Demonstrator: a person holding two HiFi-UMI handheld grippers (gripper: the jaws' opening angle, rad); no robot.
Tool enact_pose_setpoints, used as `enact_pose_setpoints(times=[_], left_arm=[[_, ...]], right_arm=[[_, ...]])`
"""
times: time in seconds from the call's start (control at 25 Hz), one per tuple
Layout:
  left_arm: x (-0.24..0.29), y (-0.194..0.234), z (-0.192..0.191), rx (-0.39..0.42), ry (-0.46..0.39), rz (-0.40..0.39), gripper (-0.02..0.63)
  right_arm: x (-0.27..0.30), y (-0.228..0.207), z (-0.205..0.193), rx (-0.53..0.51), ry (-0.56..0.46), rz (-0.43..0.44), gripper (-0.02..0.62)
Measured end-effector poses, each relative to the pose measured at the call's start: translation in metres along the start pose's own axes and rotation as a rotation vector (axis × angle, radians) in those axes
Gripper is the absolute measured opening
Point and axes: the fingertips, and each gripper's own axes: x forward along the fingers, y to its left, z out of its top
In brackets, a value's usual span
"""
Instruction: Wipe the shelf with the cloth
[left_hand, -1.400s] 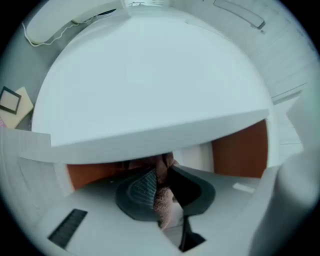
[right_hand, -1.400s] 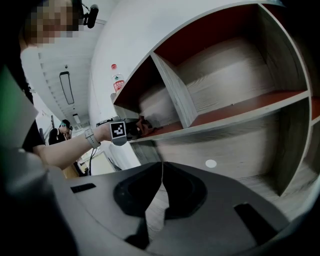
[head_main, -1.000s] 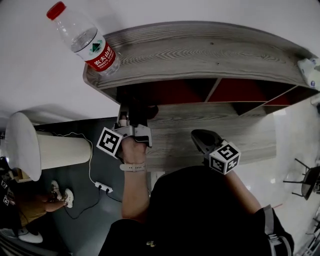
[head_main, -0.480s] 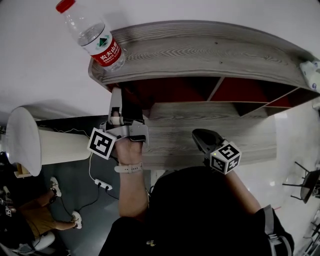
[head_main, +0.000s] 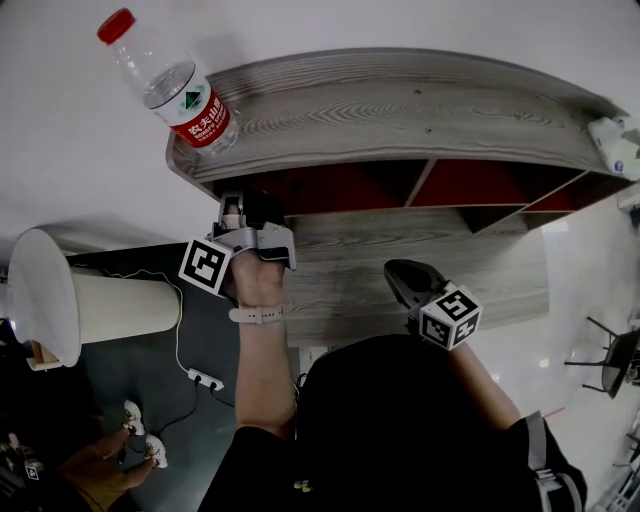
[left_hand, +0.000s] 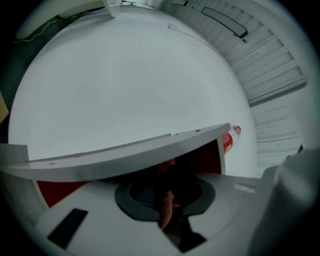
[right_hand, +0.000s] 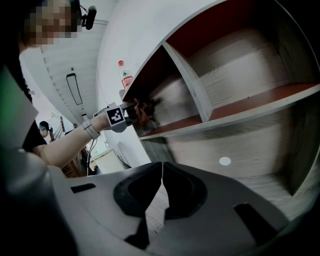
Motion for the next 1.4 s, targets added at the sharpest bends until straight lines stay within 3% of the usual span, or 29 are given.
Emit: enact_pose_setpoints(times=[0.24,0.72,1.12,1.28,1.4], left_arm=[[-0.015,0.034,-0.009,-0.006,0.026,0.094,0.064],[-0.059,0.059,-0.02,0.001,0.078,0.184,0.066],[-0.098,0.06,-0.034,-0.011,0.139,0.187,0.064],[-0.112,0.053,-0.042,0.087,0.192,0.194,0.066],[-0.122,0.048,-0.052,0.334,0.301,0.206,0.066]], right_arm=[[0.0,0.0,-0.002,0.004,0.005,-0.001,0.005],[0.014,0.018,0.01,-0.032,-0.001,0.047,0.004],[0.01,0.017,0.02,-0.035,-0.022,0.038,0.004],[0.007,0.019,0.027,-0.041,-0.034,0.04,0.005],[0.005,0.021,0.033,-0.051,-0.044,0.041,0.005]])
